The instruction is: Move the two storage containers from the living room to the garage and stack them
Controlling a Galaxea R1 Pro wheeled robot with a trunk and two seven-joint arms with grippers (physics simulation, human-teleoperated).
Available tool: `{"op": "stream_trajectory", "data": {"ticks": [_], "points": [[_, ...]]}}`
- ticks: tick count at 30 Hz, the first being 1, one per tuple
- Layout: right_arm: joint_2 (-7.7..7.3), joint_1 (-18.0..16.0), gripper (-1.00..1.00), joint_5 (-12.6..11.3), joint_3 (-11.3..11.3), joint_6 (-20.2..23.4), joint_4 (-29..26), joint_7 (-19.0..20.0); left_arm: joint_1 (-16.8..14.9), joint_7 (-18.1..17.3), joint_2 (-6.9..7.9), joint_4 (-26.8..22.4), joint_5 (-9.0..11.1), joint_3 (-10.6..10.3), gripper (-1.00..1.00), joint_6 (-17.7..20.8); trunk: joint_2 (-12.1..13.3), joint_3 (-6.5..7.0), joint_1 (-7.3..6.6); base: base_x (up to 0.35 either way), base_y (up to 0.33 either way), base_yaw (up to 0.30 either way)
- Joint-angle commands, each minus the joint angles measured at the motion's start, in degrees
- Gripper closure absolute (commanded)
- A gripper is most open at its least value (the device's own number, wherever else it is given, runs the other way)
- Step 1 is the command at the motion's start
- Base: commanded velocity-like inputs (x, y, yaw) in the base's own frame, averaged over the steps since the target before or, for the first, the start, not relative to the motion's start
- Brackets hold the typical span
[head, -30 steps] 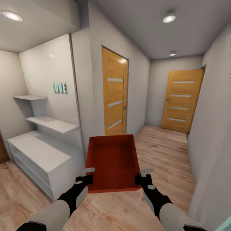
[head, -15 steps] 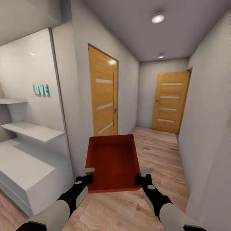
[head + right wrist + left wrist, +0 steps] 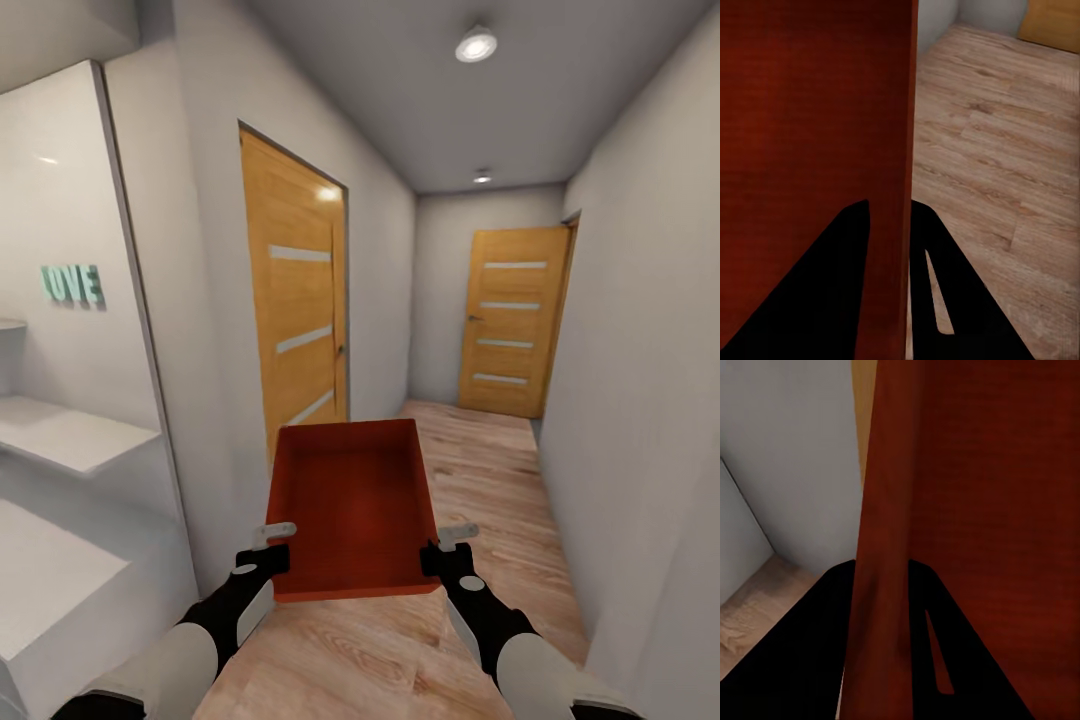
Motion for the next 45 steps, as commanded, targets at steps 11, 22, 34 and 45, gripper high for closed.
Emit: {"op": "stream_trajectory", "data": {"ticks": [11,22,34,45], "points": [[0.16,0.0,1.00,-4.4,-1.4,-0.1,-0.1,0.6,0.0,4.1,0.04,-0.1,1.8,2.6,1.00,0.2,0.0,-0.47,0.05,0.322,0.000,-0.101],[0.16,0.0,1.00,-4.4,-1.3,-0.1,-0.1,0.6,0.0,4.1,0.12,-0.1,1.8,2.6,1.00,0.2,0.0,-1.27,0.05,0.322,0.000,-0.173],[0.16,0.0,1.00,-4.4,-1.4,-0.1,0.0,0.6,0.0,4.1,0.13,-0.1,1.9,2.7,1.00,0.3,0.0,-1.92,0.05,0.322,0.000,-0.134],[0.15,0.0,1.00,-4.4,-1.4,-0.1,0.2,0.6,0.0,4.1,0.13,-0.1,1.9,2.6,1.00,0.3,0.0,-1.95,0.05,0.323,0.000,-0.005]]}}
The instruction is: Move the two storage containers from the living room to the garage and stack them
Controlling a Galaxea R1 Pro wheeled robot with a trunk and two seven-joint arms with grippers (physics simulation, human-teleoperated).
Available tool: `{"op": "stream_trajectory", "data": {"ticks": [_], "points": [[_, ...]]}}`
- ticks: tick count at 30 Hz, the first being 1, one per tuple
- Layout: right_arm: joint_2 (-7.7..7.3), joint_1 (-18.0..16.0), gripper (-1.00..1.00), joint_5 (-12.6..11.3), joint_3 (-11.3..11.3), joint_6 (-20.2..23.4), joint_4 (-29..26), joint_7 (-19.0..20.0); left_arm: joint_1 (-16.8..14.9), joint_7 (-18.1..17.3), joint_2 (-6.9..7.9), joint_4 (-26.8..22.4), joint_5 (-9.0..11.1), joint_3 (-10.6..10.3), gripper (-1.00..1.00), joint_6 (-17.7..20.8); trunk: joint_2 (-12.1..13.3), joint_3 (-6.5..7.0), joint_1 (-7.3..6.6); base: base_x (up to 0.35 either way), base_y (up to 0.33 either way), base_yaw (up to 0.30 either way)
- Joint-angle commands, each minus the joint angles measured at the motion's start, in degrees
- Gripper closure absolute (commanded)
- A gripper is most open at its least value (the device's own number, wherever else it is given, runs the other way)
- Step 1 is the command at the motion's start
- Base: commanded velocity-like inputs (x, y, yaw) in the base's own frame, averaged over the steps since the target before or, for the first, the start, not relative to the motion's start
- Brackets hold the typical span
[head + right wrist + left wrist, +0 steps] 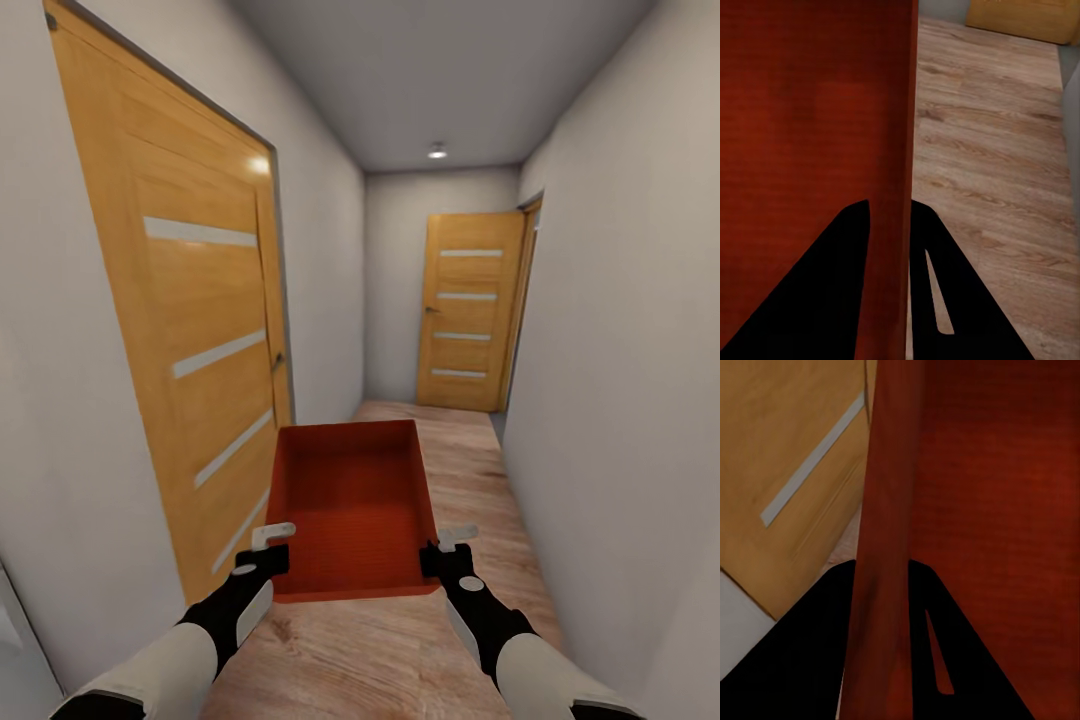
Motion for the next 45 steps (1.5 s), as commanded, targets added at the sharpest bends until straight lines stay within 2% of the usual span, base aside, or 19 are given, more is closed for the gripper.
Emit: {"op": "stream_trajectory", "data": {"ticks": [1,13,34,45], "points": [[0.08,0.0,1.00,-4.3,-1.5,-0.2,0.0,0.8,0.0,4.2,0.04,-0.2,1.9,2.7,1.00,0.2,0.0,-0.01,0.05,0.323,0.000,0.000],[0.08,0.0,1.00,-4.3,-1.5,-0.2,0.1,0.7,0.0,4.2,0.04,-0.3,1.8,2.7,1.00,0.2,0.0,-0.01,0.05,0.323,0.000,-0.010],[0.08,0.0,1.00,-4.3,-1.5,-0.2,0.1,0.8,0.0,4.2,0.05,-0.3,1.9,2.7,1.00,0.2,0.0,-0.01,0.05,0.323,0.000,-0.268],[0.08,0.0,1.00,-4.3,-1.5,-0.2,0.1,0.8,0.0,4.2,0.08,-0.3,1.9,2.7,1.00,0.2,0.0,-0.01,0.05,0.323,0.029,-0.045]]}}
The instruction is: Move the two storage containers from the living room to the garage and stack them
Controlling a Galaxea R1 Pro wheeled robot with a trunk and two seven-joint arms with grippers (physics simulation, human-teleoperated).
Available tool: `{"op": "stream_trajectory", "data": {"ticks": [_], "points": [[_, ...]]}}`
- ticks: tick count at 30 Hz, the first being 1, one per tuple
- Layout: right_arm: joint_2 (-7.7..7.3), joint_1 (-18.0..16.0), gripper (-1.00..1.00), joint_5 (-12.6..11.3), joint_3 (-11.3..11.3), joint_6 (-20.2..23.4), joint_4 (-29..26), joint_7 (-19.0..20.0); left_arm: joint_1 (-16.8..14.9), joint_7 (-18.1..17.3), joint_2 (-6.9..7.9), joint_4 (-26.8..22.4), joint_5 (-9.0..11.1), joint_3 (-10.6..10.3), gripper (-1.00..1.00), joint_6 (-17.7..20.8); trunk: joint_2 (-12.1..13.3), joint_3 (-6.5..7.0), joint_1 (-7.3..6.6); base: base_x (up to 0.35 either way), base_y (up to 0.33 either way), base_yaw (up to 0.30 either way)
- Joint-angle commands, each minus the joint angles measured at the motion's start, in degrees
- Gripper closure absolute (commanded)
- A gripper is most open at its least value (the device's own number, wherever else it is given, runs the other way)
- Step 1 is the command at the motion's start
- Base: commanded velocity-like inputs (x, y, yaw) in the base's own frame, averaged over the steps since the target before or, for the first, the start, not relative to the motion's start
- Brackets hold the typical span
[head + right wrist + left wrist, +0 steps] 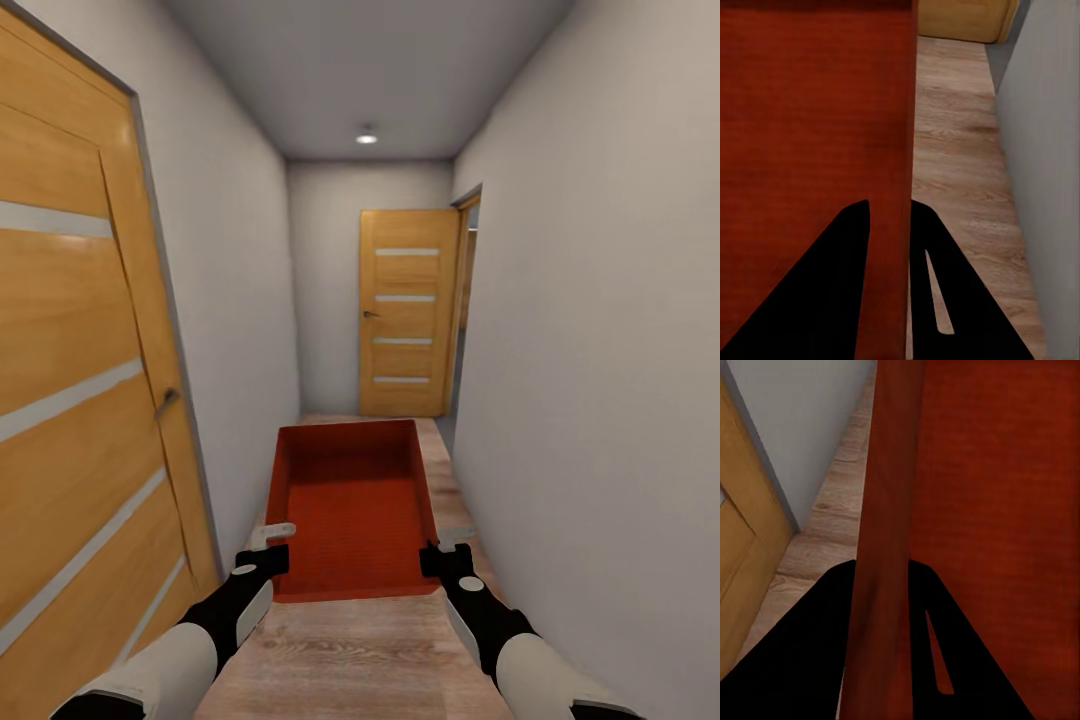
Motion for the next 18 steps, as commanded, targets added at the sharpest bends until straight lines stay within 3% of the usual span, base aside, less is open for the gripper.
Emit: {"op": "stream_trajectory", "data": {"ticks": [1,18], "points": [[0.08,0.0,1.00,-4.3,-1.5,-0.2,0.1,0.8,0.0,4.2,0.02,-0.2,1.5,3.1,1.00,0.2,0.0,0.00,0.05,0.323,0.073,-0.001],[0.08,0.0,1.00,-4.3,-1.5,-0.1,0.1,0.8,0.0,4.2,0.00,-0.3,1.5,3.1,1.00,0.2,0.0,0.00,0.05,0.323,0.079,0.000]]}}
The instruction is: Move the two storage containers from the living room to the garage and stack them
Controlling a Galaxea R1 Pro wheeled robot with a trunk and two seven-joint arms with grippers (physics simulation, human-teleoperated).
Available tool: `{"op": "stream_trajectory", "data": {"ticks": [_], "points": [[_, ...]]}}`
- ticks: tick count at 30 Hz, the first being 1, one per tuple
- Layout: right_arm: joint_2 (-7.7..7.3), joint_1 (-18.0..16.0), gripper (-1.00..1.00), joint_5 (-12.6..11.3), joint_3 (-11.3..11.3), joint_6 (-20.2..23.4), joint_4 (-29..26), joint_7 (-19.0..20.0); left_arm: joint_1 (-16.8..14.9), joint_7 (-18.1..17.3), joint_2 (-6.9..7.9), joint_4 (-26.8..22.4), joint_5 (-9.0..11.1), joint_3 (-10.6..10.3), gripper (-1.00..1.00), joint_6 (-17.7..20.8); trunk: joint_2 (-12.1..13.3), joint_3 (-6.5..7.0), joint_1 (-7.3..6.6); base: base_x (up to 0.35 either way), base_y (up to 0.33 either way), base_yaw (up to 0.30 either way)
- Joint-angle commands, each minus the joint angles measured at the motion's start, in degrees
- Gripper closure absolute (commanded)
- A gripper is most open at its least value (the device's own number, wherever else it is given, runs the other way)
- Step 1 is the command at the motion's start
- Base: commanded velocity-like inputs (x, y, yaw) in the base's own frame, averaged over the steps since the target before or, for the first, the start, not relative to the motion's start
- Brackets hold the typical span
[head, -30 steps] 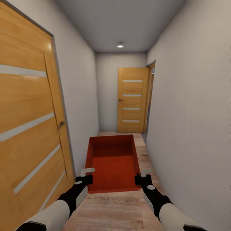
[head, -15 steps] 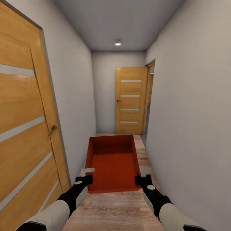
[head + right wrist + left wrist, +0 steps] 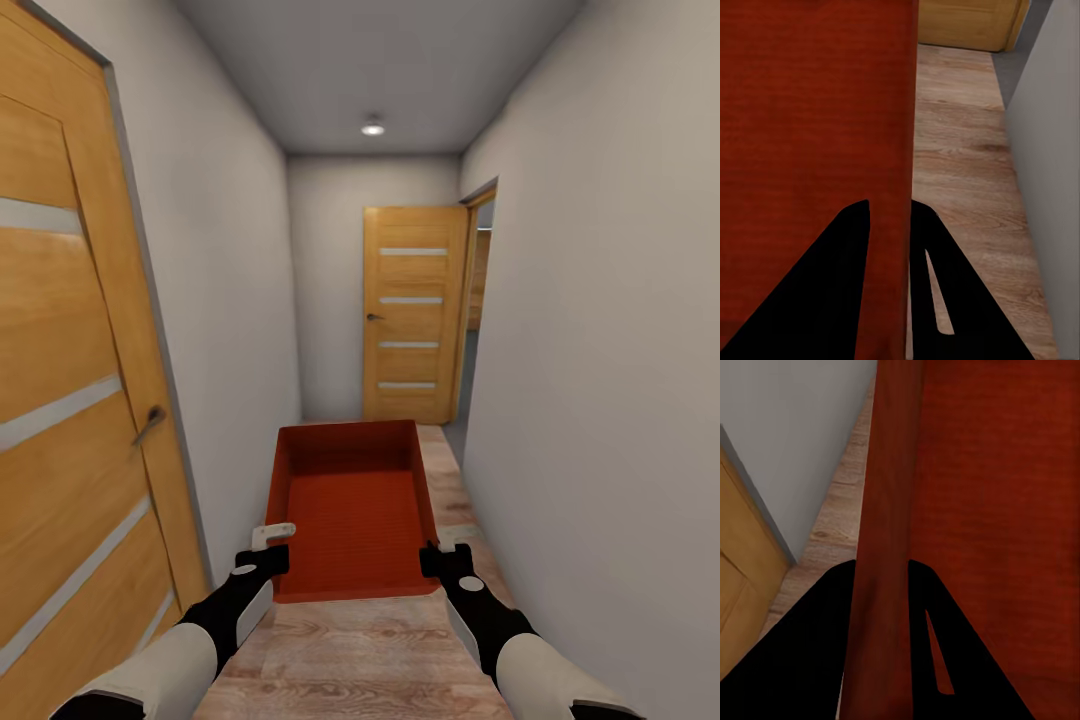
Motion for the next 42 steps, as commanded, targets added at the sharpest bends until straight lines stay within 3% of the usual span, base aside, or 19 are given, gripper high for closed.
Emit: {"op": "stream_trajectory", "data": {"ticks": [1,7,19,42], "points": [[0.08,0.0,1.00,-4.3,-1.5,-0.2,0.1,0.8,0.0,4.2,0.03,-0.3,1.7,2.8,1.00,0.2,0.0,0.00,0.05,0.323,0.080,0.000],[0.08,0.0,1.00,-4.3,-1.5,-0.2,0.1,0.7,0.0,4.2,0.02,-0.3,1.7,2.8,1.00,0.2,0.0,0.00,0.05,0.323,0.080,-0.033],[0.10,0.0,1.00,-4.3,-1.5,-0.1,0.1,0.8,0.0,4.2,0.02,-0.3,1.7,2.8,1.00,0.2,0.0,0.00,0.05,0.323,0.080,-0.229],[0.08,0.0,1.00,-4.3,-1.5,-0.1,0.1,0.8,0.0,4.2,0.05,-0.2,1.7,2.8,1.00,0.2,0.0,0.00,0.05,0.323,0.026,-0.007]]}}
